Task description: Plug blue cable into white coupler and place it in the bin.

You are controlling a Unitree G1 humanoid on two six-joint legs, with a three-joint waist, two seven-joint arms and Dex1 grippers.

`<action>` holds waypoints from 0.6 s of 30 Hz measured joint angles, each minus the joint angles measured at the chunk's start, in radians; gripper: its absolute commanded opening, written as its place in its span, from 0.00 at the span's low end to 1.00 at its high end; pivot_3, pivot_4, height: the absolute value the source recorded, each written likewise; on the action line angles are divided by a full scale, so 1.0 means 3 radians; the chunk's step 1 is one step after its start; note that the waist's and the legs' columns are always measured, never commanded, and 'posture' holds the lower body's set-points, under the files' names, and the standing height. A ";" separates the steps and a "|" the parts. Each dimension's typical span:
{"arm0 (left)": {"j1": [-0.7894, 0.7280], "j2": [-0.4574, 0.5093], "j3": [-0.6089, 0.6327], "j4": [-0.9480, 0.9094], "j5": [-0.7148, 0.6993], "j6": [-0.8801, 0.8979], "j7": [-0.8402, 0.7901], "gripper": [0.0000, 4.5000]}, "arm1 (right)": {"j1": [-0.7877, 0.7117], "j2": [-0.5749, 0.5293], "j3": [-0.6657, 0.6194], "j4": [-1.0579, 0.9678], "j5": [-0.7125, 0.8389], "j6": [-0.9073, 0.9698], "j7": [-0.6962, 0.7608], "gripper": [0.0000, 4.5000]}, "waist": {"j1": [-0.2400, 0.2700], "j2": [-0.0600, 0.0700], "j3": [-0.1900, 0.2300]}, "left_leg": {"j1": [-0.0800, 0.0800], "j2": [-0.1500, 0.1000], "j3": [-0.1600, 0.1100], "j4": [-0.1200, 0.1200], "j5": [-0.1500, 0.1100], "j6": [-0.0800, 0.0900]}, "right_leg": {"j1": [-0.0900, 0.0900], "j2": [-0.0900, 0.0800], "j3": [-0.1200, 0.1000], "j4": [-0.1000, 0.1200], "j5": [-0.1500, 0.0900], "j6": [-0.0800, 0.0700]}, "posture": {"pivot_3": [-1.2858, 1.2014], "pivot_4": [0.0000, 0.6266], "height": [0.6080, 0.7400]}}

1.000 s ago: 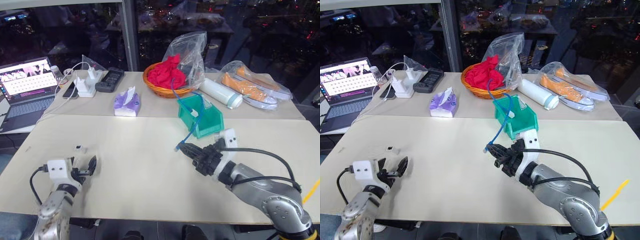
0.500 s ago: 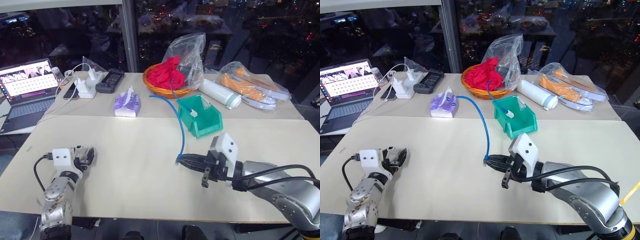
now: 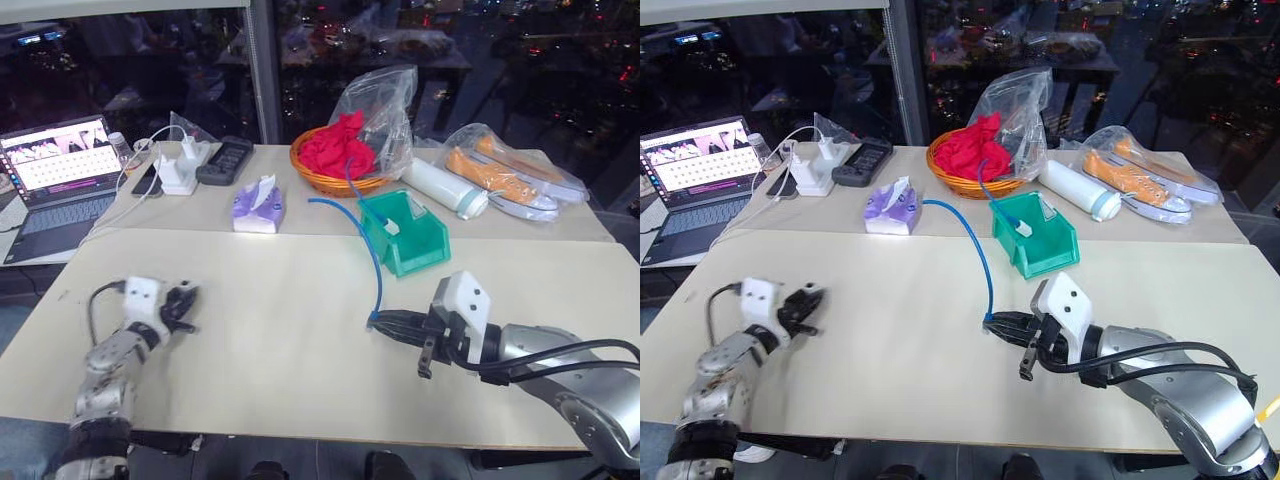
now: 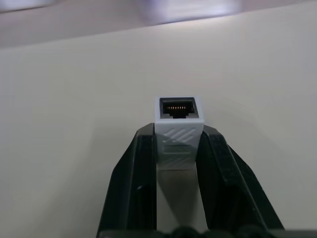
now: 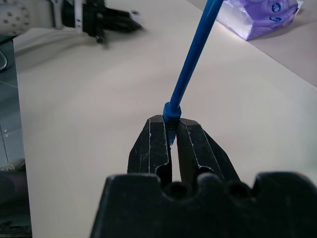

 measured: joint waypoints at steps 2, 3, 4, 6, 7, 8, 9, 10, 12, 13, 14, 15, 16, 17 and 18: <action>-0.0217 -0.0047 -0.0487 -0.0144 0.0076 0.0078 -0.0395 0.14 | 0.0012 0.0026 -0.0050 -0.0027 0.0003 0.0000 0.0017 0.00 | -0.0017 -0.0002 0.0001 | -0.0001 0.0000 0.0000 -0.0001 -0.0001 0.0001 | -0.0002 0.0000 0.0001 0.0000 0.0000 0.0000 | 0.52 0.24 1.00; -0.0317 -0.0069 -0.0636 -0.0177 0.0091 0.0138 -0.0534 0.14 | 0.0020 0.0050 -0.0090 -0.0036 0.0011 0.0007 0.0005 0.00 | -0.0043 -0.0002 0.0002 | -0.0001 0.0000 0.0001 -0.0003 -0.0001 0.0002 | -0.0003 0.0000 0.0001 0.0004 0.0000 0.0000 | 0.52 0.24 1.00; -0.0432 -0.0083 -0.0781 -0.0207 0.0101 0.0219 -0.0683 0.14 | 0.0023 0.0079 -0.0137 -0.0041 0.0044 0.0031 -0.0027 0.00 | -0.0072 -0.0004 0.0003 | -0.0002 0.0000 0.0000 -0.0004 -0.0002 0.0004 | -0.0004 0.0000 0.0001 0.0004 0.0000 0.0000 | 0.52 0.24 1.00; -0.0614 -0.0144 -0.1025 -0.0321 0.0100 0.0294 -0.0952 0.14 | 0.0025 0.0134 -0.0202 -0.0060 0.0109 0.0067 -0.0096 0.00 | -0.0099 -0.0004 0.0003 | -0.0003 0.0000 0.0001 -0.0004 -0.0003 0.0005 | -0.0004 0.0000 0.0002 0.0006 0.0000 0.0000 | 0.52 0.24 1.00; -0.0747 -0.0170 -0.1222 -0.0384 0.0115 0.0322 -0.1157 0.14 | 0.0047 0.0175 -0.0243 -0.0083 0.0134 0.0112 -0.0180 0.00 | -0.0100 -0.0005 0.0004 | -0.0003 0.0000 0.0000 -0.0004 -0.0003 0.0006 | -0.0003 0.0000 0.0002 0.0005 0.0000 0.0000 | 0.52 0.24 1.00; -0.0807 -0.0182 -0.1325 -0.0430 0.0125 0.0333 -0.1266 0.14 | 0.0060 0.0211 -0.0252 -0.0094 0.0135 0.0133 -0.0231 0.00 | -0.0100 -0.0005 0.0004 | -0.0003 0.0000 0.0000 -0.0004 -0.0003 0.0006 | -0.0003 0.0000 0.0002 0.0005 0.0000 0.0000 | 0.52 0.24 1.00; -0.0880 -0.0208 -0.1450 -0.0467 0.0156 0.0341 -0.1386 0.14 | 0.0108 0.0240 -0.0269 -0.0120 0.0131 0.0174 -0.0320 0.00 | -0.0099 -0.0005 0.0004 | -0.0003 0.0000 0.0001 -0.0004 -0.0003 0.0006 | -0.0002 0.0000 0.0002 0.0005 -0.0001 0.0001 | 0.52 0.24 1.00; -0.0918 -0.0232 -0.1539 -0.0487 0.0173 0.0347 -0.1464 0.14 | 0.0144 0.0257 -0.0273 -0.0131 0.0125 0.0211 -0.0393 0.00 | -0.0100 -0.0005 0.0004 | -0.0002 0.0000 0.0001 -0.0004 -0.0003 0.0006 | -0.0002 0.0000 0.0002 0.0004 -0.0001 0.0001 | 0.52 0.24 1.00; -0.0939 -0.0289 -0.1672 -0.0491 0.0221 0.0405 -0.1539 0.14 | 0.0220 0.0399 -0.0342 -0.0167 0.0133 0.0360 -0.0683 0.00 | -0.0104 -0.0006 0.0005 | -0.0002 0.0000 0.0000 -0.0004 -0.0004 0.0007 | -0.0003 0.0001 0.0003 0.0003 -0.0001 0.0001 | 0.52 0.24 1.00; -0.0943 -0.0302 -0.1706 -0.0490 0.0241 0.0436 -0.1542 0.14 | 0.0237 0.0482 -0.0361 -0.0176 0.0135 0.0411 -0.0800 0.00 | -0.0102 -0.0007 0.0005 | -0.0001 0.0000 0.0000 -0.0004 -0.0003 0.0007 | -0.0004 0.0001 0.0003 0.0000 -0.0002 0.0000 | 0.52 0.24 1.00; -0.0962 -0.0345 -0.1764 -0.0490 0.0296 0.0505 -0.1532 0.14 | 0.0281 0.0663 -0.0395 -0.0194 0.0172 0.0512 -0.1049 0.00 | -0.0095 -0.0007 0.0005 | -0.0001 -0.0001 0.0000 -0.0003 -0.0003 0.0007 | -0.0004 0.0000 0.0004 0.0000 -0.0002 0.0000 | 0.52 0.24 1.00; -0.0986 -0.0384 -0.1819 -0.0490 0.0330 0.0557 -0.1519 0.14 | 0.0328 0.0841 -0.0418 -0.0211 0.0216 0.0582 -0.1251 0.00 | -0.0085 -0.0007 0.0005 | -0.0002 -0.0001 -0.0003 -0.0002 -0.0003 0.0007 | -0.0004 0.0000 0.0003 0.0001 -0.0002 0.0000 | 0.52 0.24 1.00; -0.1018 -0.0418 -0.1891 -0.0500 0.0388 0.0648 -0.1492 0.14 | 0.0382 0.1060 -0.0430 -0.0252 0.0277 0.0681 -0.1523 0.00 | -0.0084 -0.0007 0.0005 | -0.0002 -0.0002 -0.0003 -0.0002 -0.0003 0.0007 | -0.0004 0.0000 0.0003 0.0001 -0.0002 0.0000 | 0.52 0.24 1.00; -0.1025 -0.0424 -0.1929 -0.0510 0.0434 0.0705 -0.1461 0.14 | 0.0405 0.1203 -0.0433 -0.0283 0.0320 0.0729 -0.1688 0.00 | -0.0084 -0.0006 0.0006 | -0.0002 -0.0002 -0.0003 -0.0001 -0.0002 0.0007 | -0.0004 0.0000 0.0004 0.0003 -0.0002 0.0001 | 0.52 0.24 1.00; -0.1028 -0.0424 -0.1959 -0.0513 0.0474 0.0771 -0.1429 0.14 | 0.0429 0.1343 -0.0443 -0.0317 0.0364 0.0765 -0.1851 0.00 | -0.0084 -0.0006 0.0005 | -0.0002 -0.0002 -0.0004 -0.0001 -0.0002 0.0007 | -0.0004 0.0001 0.0004 0.0004 -0.0002 0.0001 | 0.52 0.24 1.00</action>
